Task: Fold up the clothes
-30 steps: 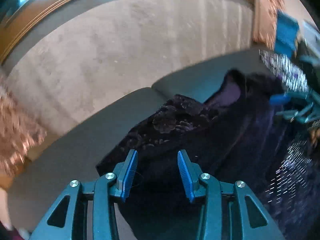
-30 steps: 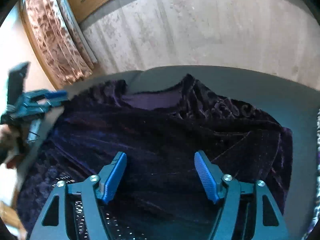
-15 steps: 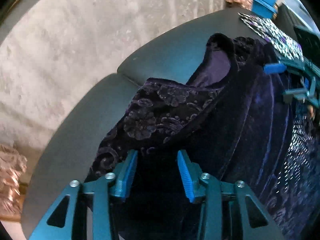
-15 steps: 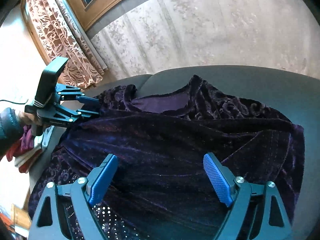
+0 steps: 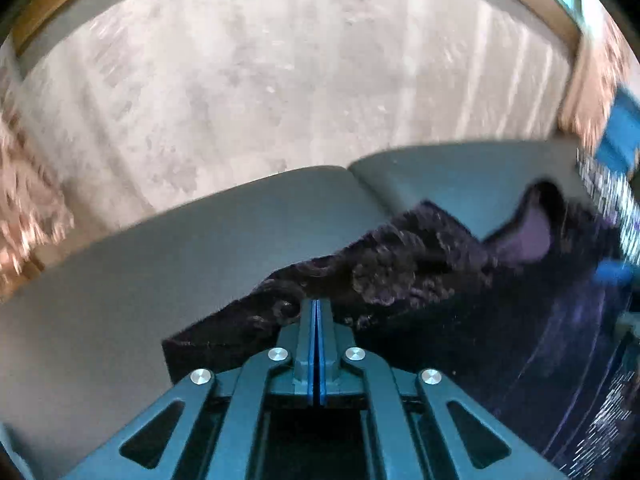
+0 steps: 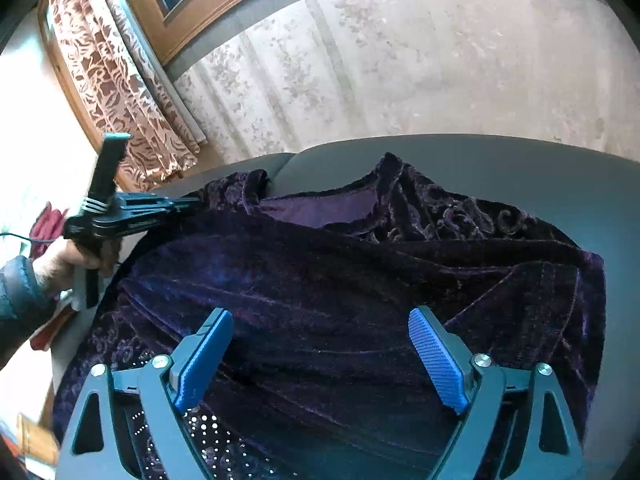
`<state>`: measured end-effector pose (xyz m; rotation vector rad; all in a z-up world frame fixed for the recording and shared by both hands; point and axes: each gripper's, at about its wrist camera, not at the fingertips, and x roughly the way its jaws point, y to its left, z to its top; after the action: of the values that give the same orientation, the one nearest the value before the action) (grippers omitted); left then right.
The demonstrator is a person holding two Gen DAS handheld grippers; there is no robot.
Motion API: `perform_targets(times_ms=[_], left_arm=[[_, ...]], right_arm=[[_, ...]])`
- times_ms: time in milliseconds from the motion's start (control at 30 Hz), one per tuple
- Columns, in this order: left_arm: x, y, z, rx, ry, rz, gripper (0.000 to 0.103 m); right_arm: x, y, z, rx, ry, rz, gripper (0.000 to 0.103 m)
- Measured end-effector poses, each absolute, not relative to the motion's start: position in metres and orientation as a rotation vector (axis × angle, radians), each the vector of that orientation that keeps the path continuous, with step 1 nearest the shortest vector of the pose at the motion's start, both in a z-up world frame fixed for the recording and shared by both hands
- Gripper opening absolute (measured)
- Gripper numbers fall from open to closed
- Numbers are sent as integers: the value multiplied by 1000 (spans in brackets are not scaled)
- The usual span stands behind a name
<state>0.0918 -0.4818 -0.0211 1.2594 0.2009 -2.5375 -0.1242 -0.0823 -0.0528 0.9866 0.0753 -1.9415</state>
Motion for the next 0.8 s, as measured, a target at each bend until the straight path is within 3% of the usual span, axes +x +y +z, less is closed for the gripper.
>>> perform_targets(times_ms=[67,300,467,633,800], left_arm=[[97,-484,-18,1215,213,-2499,19],[156,-473,-6,1049,476,-2499,30],[193,-446,-13,1017,591,-2515,32],[215,-442,-21,994,661,-2481,32],[199,-453,-17,1005,523,-2400,34]], right_arm=[[-124,-83,-53,986,83,-1945,91],[-124,-84,-54,988,93,-1944,92],[-122,-90,-54,992,137,-1942,98],[-113,-116,-56,989,350,-1955,103],[-123,-147,-55,960,434,-1938,103]])
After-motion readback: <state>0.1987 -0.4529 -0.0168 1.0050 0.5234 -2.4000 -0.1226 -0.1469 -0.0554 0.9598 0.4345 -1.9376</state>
